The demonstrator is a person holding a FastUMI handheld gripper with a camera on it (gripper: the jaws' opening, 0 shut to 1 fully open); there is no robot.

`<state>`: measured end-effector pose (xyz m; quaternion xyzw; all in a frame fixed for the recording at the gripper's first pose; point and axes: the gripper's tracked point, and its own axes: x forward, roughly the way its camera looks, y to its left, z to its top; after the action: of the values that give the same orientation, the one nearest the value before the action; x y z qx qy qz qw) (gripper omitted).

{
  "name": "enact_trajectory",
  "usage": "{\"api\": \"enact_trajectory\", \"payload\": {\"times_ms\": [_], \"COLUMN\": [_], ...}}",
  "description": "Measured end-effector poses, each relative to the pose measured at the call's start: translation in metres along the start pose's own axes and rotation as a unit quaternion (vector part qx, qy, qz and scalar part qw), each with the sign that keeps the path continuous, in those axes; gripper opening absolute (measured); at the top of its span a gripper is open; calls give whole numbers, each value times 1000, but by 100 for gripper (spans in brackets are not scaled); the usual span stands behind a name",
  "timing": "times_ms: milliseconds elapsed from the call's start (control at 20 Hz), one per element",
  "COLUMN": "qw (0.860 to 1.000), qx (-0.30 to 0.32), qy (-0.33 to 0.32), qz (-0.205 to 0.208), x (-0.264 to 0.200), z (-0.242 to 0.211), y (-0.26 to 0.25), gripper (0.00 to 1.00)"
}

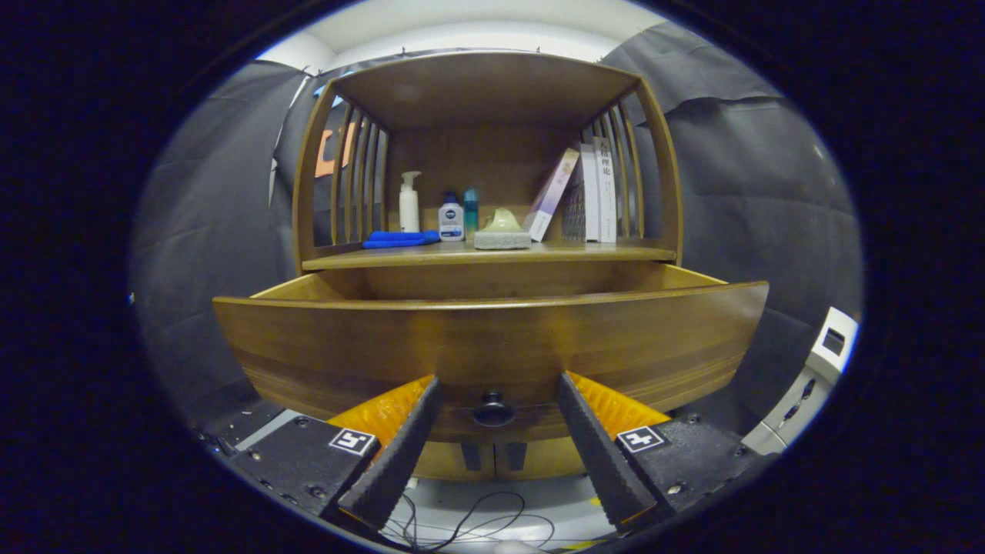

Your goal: Pull open the drawer, take out the items inside it, and place them on the countertop above the cabinet.

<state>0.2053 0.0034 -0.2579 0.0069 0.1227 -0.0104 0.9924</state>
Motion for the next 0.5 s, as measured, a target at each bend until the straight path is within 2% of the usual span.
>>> {"api": "enact_trajectory", "payload": {"times_ms": [500], "qw": [1000], "qx": [3], "qy": [-5], "qz": [-6], "x": [48], "z": [16], "y": [10], "gripper": [99]}}
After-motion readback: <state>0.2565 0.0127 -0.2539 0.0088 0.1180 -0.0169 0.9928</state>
